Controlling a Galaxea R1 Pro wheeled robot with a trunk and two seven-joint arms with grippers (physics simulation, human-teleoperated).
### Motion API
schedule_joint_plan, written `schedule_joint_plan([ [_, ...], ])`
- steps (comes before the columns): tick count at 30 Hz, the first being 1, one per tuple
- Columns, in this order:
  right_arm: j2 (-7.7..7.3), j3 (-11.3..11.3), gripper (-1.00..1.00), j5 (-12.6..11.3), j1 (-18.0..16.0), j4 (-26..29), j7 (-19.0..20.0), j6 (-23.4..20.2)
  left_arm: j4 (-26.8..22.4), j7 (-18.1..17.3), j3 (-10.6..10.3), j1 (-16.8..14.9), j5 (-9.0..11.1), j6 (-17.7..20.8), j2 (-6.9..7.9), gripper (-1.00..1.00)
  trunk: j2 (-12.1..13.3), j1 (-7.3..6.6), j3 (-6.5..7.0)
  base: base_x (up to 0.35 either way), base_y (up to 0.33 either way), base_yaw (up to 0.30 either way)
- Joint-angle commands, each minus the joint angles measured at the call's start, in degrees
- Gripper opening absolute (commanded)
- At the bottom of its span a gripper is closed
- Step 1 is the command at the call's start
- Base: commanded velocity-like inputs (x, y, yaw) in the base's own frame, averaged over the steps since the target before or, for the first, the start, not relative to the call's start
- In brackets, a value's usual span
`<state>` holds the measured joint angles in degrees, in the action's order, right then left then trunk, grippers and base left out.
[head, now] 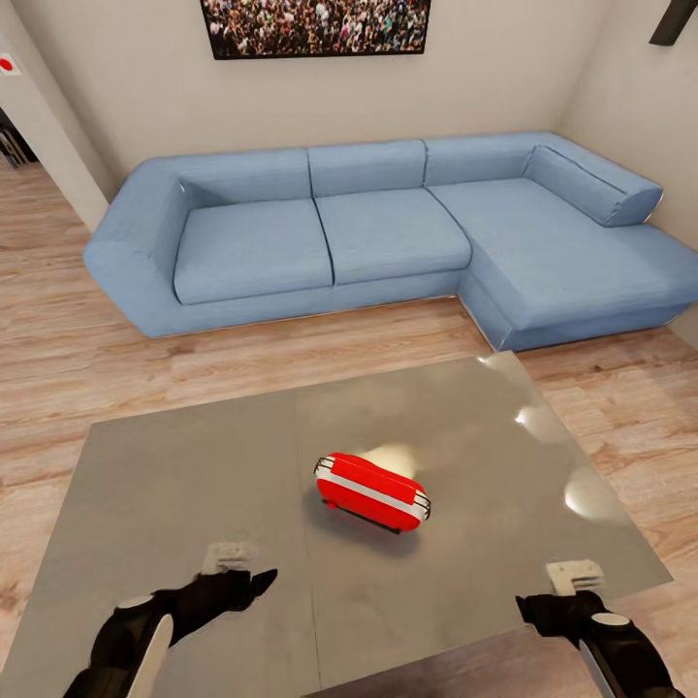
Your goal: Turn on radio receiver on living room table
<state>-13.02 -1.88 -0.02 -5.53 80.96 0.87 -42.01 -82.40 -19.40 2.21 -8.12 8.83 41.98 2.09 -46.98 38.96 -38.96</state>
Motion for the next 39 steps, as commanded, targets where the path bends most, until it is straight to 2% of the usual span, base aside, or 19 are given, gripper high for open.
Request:
schedule_joint_plan([
  [1,0.06,0.0,1.0,0.0,-0.4,0.0,0.1,0.0,0.0,-0.5,0.0,-0.5,0.1,-0.1,-0.01,1.0,0.0,0.0,0.0,0.0,0.0,0.0],
  [6,0.96,0.3,1.0,-0.1,-2.2,0.1,3.6,1.0,-0.2,-2.4,-0.2,-3.4,0.3,-0.2,-0.28,1.0,0.0,0.0,0.0,0.0,0.0,0.0],
  [10,2.08,0.4,1.0,0.3,-2.6,0.3,5.3,1.8,-0.1,-2.6,-0.8,-4.3,-0.2,-0.2,-1.41,1.0,0.0,0.0,0.0,0.0,0.0,0.0],
  [13,3.27,0.5,1.0,0.6,-2.7,0.5,5.7,2.0,0.2,-2.6,-2.7,-4.9,-1.9,-0.3,-2.35,1.0,0.0,0.0,0.0,0.0,0.0,0.0],
  [15,3.8,0.6,1.0,0.7,-2.7,0.5,5.8,2.1,0.5,-2.4,-4.4,-5.4,-3.7,-0.2,-3.32,1.0,0.0,0.0,0.0,0.0,0.0,0.0],
  [18,4.04,0.7,1.0,0.7,-2.7,0.5,5.9,2.8,0.8,-2.3,-5.7,-5.7,-6.0,-0.2,-4.56,1.0,0.0,0.0,0.0,0.0,0.0,0.0],
  [21,4.2,1.3,1.0,0.7,-2.7,0.5,6.0,3.5,1.6,-2.3,-6.2,-5.8,-7.5,-0.2,-5.08,1.0,0.0,0.0,0.0,0.0,0.0,0.0],
  [25,4.22,3.4,1.0,0.9,-2.7,0.3,5.7,3.6,1.9,-2.3,-6.2,-5.8,-7.8,-0.3,-5.21,1.0,0.0,0.0,0.0,0.0,0.0,0.0],
  [29,4.25,5.2,1.0,2.1,-2.7,0.2,5.9,3.6,2.1,-2.4,-6.3,-6.0,-7.8,-0.3,-5.32,1.0,0.0,0.0,0.0,0.0,0.0,0.0],
  [39,4.4,5.3,1.0,2.9,-2.7,0.3,5.1,3.7,2.9,-2.3,-6.3,-6.1,-7.8,-0.3,-5.42,1.0,0.0,0.0,-0.36,0.0,0.0,0.0],
])
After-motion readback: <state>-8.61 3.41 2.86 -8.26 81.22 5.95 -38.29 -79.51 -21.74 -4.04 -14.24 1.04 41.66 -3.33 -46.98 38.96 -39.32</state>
